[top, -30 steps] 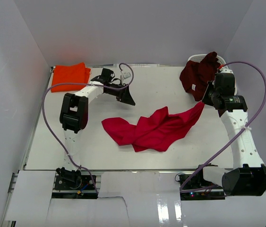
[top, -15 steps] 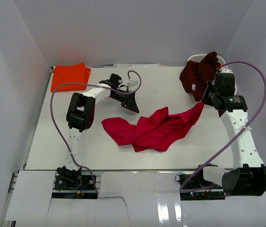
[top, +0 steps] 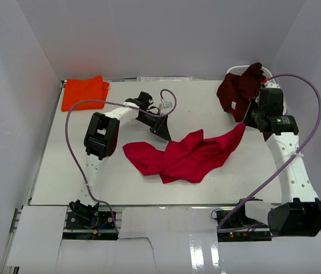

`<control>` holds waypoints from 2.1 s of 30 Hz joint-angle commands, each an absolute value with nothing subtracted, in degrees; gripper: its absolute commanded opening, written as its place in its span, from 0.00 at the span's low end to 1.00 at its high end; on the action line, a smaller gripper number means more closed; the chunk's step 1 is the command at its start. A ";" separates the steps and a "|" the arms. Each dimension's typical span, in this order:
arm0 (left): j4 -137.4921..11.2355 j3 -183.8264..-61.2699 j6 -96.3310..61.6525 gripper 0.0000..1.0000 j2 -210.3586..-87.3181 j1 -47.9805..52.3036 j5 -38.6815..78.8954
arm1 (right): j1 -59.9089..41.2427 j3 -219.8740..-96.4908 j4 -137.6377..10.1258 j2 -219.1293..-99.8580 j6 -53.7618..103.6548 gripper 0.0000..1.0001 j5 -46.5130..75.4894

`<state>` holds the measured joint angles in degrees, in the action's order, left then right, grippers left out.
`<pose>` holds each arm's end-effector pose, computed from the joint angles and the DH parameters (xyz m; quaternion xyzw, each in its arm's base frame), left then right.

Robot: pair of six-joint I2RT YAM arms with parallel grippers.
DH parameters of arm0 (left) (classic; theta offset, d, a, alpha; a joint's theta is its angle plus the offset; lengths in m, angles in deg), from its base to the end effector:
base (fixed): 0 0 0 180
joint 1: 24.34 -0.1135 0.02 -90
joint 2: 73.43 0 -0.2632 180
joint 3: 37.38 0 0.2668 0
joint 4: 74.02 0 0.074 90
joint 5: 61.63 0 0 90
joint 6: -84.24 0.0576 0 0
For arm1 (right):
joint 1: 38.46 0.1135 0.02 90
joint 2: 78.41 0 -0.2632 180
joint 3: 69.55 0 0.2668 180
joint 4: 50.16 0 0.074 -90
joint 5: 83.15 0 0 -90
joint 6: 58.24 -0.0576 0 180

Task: Fold and stack the t-shirts
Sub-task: Flatten out the tshirt

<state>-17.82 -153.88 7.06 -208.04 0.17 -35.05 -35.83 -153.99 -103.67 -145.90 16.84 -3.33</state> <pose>0.4203 -0.2482 0.1219 0.3377 0.7755 -0.5298 0.0625 0.2796 0.0027 0.3566 0.1349 0.8803 -0.0100 0.4547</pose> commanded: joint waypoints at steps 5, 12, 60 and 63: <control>-14.97 -156.02 9.88 0.59 -209.66 1.59 -36.58 | -36.09 -153.65 -101.39 -145.12 16.91 0.08 -2.82; -13.92 -156.99 9.88 0.36 -210.98 2.90 -35.53 | -36.17 -153.39 -101.39 -144.95 16.91 0.08 -2.82; -21.57 -135.46 -27.20 0.00 -178.81 31.56 59.12 | -36.17 -150.31 -100.43 -145.21 16.91 0.08 -0.36; -19.55 -134.41 -31.06 0.00 -179.34 34.63 67.00 | -36.17 -149.96 -100.51 -145.21 17.00 0.08 -0.54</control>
